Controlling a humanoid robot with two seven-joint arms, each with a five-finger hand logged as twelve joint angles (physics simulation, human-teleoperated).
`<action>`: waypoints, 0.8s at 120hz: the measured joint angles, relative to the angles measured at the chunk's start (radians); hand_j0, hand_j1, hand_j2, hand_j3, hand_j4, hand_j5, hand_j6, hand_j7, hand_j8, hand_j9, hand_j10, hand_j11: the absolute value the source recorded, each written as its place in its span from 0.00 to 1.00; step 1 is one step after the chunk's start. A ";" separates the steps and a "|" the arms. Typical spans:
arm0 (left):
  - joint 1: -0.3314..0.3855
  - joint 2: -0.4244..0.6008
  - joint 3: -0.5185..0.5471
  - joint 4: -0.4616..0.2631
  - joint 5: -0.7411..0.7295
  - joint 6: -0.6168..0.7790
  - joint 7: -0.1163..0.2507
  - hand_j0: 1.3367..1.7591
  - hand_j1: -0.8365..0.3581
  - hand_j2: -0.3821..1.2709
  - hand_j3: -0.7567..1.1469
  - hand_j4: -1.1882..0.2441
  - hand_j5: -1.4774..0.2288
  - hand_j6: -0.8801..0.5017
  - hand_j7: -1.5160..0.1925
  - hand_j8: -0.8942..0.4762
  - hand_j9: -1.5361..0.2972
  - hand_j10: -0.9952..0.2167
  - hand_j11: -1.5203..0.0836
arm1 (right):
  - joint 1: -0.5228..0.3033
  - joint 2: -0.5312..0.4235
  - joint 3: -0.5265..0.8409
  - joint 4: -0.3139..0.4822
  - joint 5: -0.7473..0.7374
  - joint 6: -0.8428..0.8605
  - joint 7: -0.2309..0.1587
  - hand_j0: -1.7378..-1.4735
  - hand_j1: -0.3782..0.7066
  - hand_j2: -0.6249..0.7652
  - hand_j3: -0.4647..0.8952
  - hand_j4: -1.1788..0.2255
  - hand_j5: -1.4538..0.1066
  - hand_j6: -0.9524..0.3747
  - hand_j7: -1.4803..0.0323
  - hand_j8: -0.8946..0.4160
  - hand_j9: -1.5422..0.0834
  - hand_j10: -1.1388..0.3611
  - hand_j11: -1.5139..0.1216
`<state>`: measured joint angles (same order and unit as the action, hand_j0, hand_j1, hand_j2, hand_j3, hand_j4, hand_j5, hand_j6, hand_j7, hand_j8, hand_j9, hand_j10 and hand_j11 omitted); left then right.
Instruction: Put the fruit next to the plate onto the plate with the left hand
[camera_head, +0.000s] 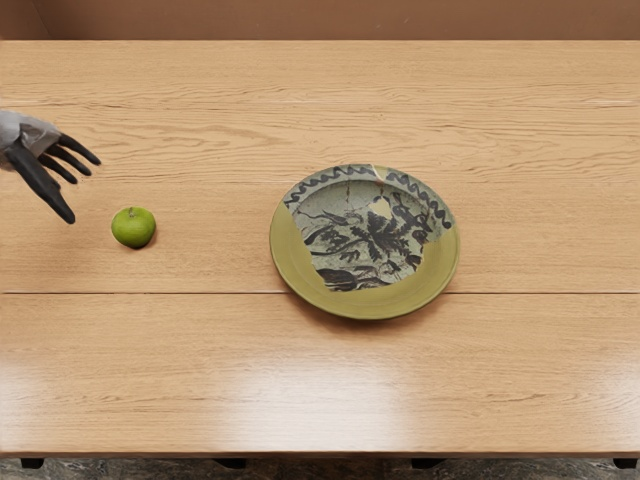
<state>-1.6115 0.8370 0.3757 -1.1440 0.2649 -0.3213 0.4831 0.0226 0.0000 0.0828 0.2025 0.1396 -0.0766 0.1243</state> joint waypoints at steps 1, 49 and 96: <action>-0.002 -0.002 0.004 -0.005 0.001 0.012 0.001 0.76 0.74 0.26 0.40 0.65 0.68 0.45 0.70 0.47 0.66 0.61 0.75 | 0.000 0.000 0.000 0.000 0.000 0.000 0.000 0.30 0.07 0.44 0.34 0.81 0.90 0.69 0.95 0.66 0.92 0.74 0.90; -0.130 -0.024 0.237 -0.317 0.012 0.511 0.032 0.76 0.74 0.26 0.40 0.65 0.68 0.45 0.70 0.47 0.66 0.61 0.75 | 0.002 0.000 0.000 0.001 0.000 0.001 0.000 0.30 0.07 0.44 0.34 0.81 0.90 0.69 0.95 0.66 0.92 0.74 0.90; -0.126 -0.239 0.343 -0.372 0.001 0.781 0.063 0.76 0.74 0.26 0.40 0.65 0.68 0.46 0.70 0.47 0.66 0.61 0.75 | 0.002 0.000 0.000 0.001 0.000 0.003 0.000 0.30 0.07 0.44 0.34 0.81 0.90 0.69 0.95 0.66 0.92 0.74 0.90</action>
<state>-1.7372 0.5976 0.7192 -1.5157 0.2664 0.4594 0.5465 0.0245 0.0000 0.0828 0.2037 0.1396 -0.0737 0.1243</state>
